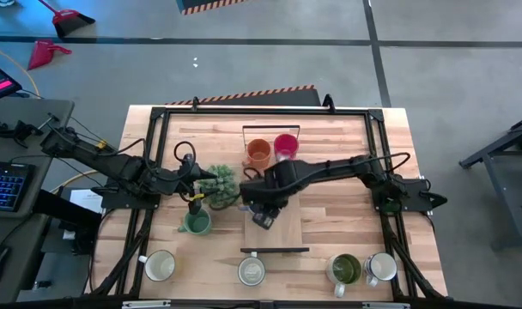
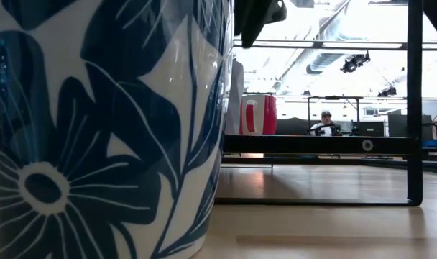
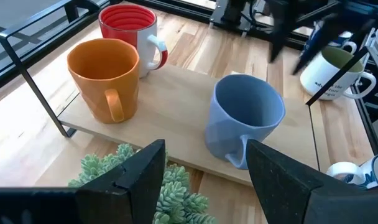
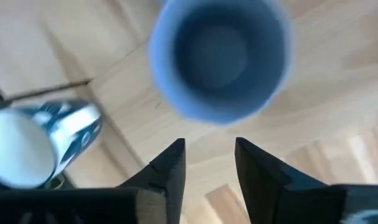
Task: Place coffee mugs
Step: Put the purple mug on the shelf, then put the light green mug on the shelf
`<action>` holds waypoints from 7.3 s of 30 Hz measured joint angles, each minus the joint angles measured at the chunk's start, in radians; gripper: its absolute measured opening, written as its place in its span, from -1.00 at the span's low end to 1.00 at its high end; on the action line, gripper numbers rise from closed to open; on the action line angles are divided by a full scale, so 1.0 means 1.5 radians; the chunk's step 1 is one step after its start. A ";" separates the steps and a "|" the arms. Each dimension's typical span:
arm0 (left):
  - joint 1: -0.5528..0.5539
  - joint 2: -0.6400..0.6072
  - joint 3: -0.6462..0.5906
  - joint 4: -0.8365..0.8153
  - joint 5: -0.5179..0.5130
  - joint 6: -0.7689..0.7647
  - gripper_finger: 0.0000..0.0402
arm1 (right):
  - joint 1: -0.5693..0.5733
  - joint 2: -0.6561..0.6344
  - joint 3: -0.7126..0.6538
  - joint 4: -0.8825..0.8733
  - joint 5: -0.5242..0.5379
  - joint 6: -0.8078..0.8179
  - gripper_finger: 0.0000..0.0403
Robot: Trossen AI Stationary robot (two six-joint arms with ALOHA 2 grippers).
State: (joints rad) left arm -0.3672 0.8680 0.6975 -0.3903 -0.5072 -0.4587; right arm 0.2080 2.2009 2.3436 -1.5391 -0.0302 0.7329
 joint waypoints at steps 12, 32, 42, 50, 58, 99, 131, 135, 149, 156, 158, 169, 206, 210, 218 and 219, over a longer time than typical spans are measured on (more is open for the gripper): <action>0.000 0.000 0.000 -0.004 0.000 0.012 0.06 | 0.043 0.025 -0.001 0.059 -0.003 0.018 -0.65; 0.000 0.000 0.000 -0.002 0.016 0.012 0.06 | 0.010 0.080 -0.002 0.056 0.032 0.014 -0.65; 0.000 0.000 0.000 -0.005 0.023 0.012 0.06 | -0.010 0.080 -0.002 0.055 0.007 0.005 -0.65; 0.000 0.000 0.000 -0.006 0.023 0.028 0.06 | 0.004 0.080 -0.002 0.144 -0.029 -0.005 -0.65; 0.000 0.000 0.000 -0.006 0.023 0.028 0.06 | -0.008 0.080 -0.002 0.177 0.015 -0.002 -0.65; 0.000 0.000 0.000 -0.006 0.023 0.027 0.06 | -0.062 0.080 -0.002 0.116 0.087 -0.011 -0.65; 0.000 -0.002 0.000 -0.009 0.075 0.010 0.06 | 0.060 -0.126 -0.017 -0.019 0.240 -0.091 -0.65; 0.000 -0.002 0.000 -0.006 0.075 0.007 0.06 | 0.069 -0.223 -0.080 -0.019 0.343 -0.067 -0.65; 0.000 -0.002 0.000 -0.052 0.118 0.015 0.06 | 0.083 -0.656 -0.689 0.345 0.288 -0.021 -0.65; -0.002 -0.002 0.000 -0.239 0.279 -0.163 0.06 | 0.102 -0.773 -0.885 0.485 0.222 0.018 -0.65; -0.002 -0.002 0.000 -0.273 0.305 -0.221 0.06 | 0.108 -0.789 -0.912 0.490 0.212 0.026 -0.65; -0.002 0.104 0.000 -0.294 0.352 -0.357 0.07 | 0.112 -0.814 -0.974 0.415 0.189 0.035 -0.65; 0.041 0.278 -0.001 -0.281 0.372 -0.369 -0.94 | 0.111 -0.815 -0.974 0.343 0.187 -0.058 -0.65; 0.041 0.278 -0.001 -0.269 0.372 -0.369 -0.96 | 0.111 -0.815 -0.974 0.312 0.202 -0.058 -0.65; 0.040 0.232 0.059 -0.256 0.367 -0.328 -0.96 | 0.111 -0.814 -0.974 0.285 0.211 -0.055 -0.65; 0.039 0.225 0.074 -0.265 0.370 -0.330 -0.96 | 0.111 -0.814 -0.974 0.285 0.211 -0.053 -0.65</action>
State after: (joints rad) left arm -0.3090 1.2062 0.8082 -0.7876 0.0484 -0.9532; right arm 0.3748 0.9794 0.8833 -1.1112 0.2867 0.6534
